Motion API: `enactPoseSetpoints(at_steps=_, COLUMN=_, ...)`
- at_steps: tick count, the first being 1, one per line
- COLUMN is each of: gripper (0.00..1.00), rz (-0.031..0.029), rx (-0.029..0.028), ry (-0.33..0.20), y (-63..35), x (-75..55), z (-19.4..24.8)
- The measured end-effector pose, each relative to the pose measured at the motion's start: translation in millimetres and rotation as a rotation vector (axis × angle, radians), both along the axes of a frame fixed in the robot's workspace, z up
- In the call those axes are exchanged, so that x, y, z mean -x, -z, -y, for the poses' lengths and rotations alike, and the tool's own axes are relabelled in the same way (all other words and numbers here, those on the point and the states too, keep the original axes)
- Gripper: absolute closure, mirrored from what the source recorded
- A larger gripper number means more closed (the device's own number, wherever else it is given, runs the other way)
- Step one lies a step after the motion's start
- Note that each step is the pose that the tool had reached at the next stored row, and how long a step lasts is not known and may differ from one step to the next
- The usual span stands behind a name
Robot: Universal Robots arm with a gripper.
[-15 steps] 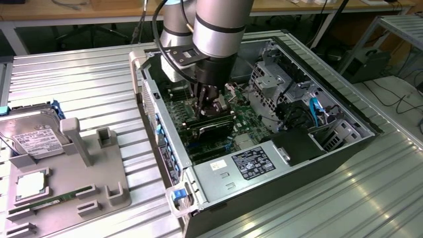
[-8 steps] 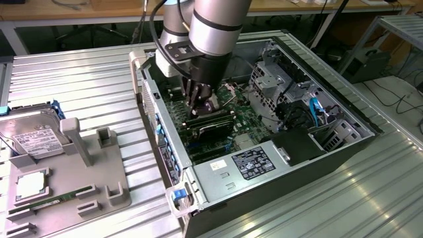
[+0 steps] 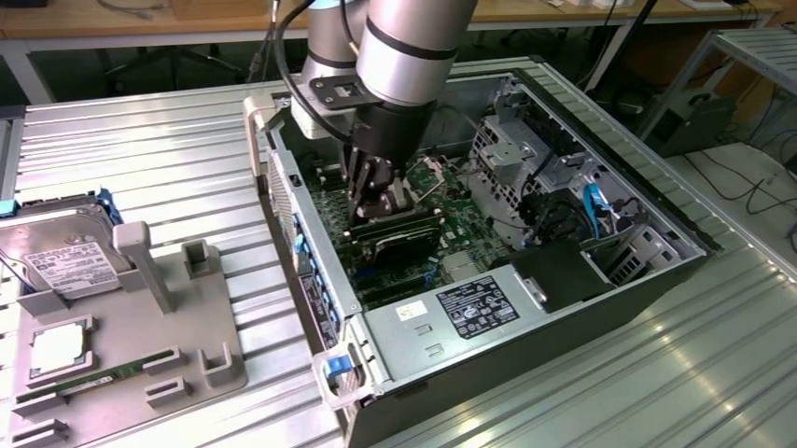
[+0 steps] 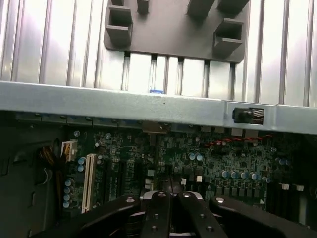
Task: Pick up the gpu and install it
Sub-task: 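Press down on the gpu until it lock into place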
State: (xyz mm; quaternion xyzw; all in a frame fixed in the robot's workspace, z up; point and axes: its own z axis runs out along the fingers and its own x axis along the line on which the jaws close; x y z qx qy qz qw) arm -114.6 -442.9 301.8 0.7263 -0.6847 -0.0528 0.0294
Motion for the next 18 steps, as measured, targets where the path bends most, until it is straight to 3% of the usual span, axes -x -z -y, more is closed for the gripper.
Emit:
enactPoseSetpoints(at_steps=2, gripper=0.89, rz=-0.0005, rx=0.0008, ry=0.022, y=0.6, x=-0.1, z=0.0)
enactPoseSetpoints(at_steps=4, gripper=0.89, rz=-0.0071, rx=0.0009, ry=0.029, y=0.8, x=-0.4, z=0.4)
enactPoseSetpoints(at_steps=8, gripper=0.89, rz=-0.0358, rx=0.0024, ry=0.039, y=0.8, x=-1.4, z=0.7)
enactPoseSetpoints(at_steps=12, gripper=0.89, rz=-0.0725, rx=0.0059, ry=0.046, y=1.6, x=-3.4, z=0.7)
enactPoseSetpoints(at_steps=16, gripper=0.89, rz=-0.1311, rx=0.0082, ry=0.048, y=2.4, x=-5.4, z=0.7)
enactPoseSetpoints(at_steps=17, gripper=0.89, rz=-0.1419, rx=0.0085, ry=0.048, y=2.4, x=-5.4, z=0.7)
enactPoseSetpoints(at_steps=18, gripper=0.89, rz=-0.1462, rx=0.0088, ry=0.048, y=2.4, x=-5.3, z=0.8)
